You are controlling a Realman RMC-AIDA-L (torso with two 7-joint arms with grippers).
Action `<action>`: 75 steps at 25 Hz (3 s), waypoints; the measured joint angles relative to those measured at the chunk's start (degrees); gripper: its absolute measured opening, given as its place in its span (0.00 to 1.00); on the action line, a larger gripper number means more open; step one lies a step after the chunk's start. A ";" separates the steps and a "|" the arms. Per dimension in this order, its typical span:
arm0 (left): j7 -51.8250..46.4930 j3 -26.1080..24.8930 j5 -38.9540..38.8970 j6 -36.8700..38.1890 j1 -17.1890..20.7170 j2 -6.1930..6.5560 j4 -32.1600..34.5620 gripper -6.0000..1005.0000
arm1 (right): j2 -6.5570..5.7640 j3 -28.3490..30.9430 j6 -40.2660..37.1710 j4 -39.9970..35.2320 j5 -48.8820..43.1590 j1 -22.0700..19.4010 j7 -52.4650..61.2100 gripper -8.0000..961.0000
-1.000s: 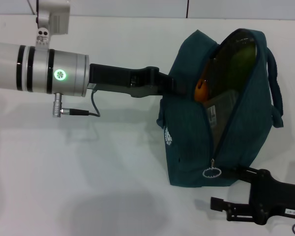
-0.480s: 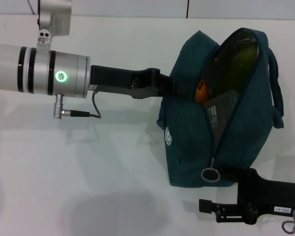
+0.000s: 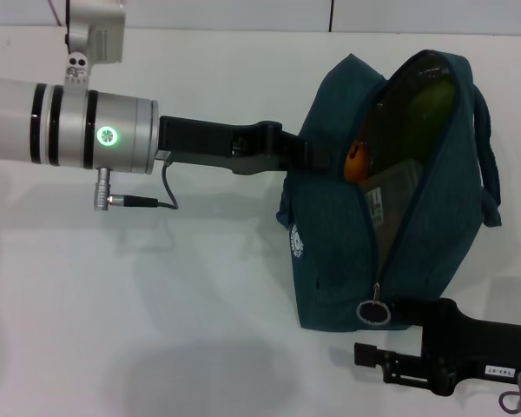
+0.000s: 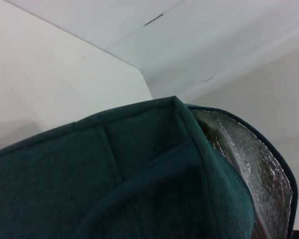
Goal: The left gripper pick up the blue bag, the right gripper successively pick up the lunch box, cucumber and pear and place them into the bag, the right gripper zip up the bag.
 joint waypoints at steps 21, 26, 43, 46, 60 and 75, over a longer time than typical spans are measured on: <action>0.59 0.00 0.00 0.00 0.22 -0.07 0.00 0.04 | 0.00 0.41 2.25 0.00 0.69 -0.12 0.37 0.07; 0.91 0.00 0.01 0.00 0.28 -0.07 -0.13 0.04 | 0.00 0.40 2.38 0.00 1.46 -0.10 0.39 0.04; 1.00 0.00 0.01 0.00 0.28 -0.07 -0.18 0.04 | 0.00 0.27 2.06 -0.75 1.57 -1.57 -2.72 0.01; 1.03 0.00 0.01 0.00 0.29 -0.07 -0.18 0.04 | 0.00 0.36 2.01 -0.74 1.59 -1.61 -2.95 0.01; 1.03 -0.13 -0.53 0.00 0.95 -0.03 -0.18 0.05 | -0.59 0.61 -2.18 -2.22 7.27 -6.45 -3.96 0.01; 7.63 0.00 -3.71 -0.43 2.60 -0.09 -0.51 0.09 | -0.70 0.70 -8.12 -2.29 12.09 -6.70 -5.89 0.01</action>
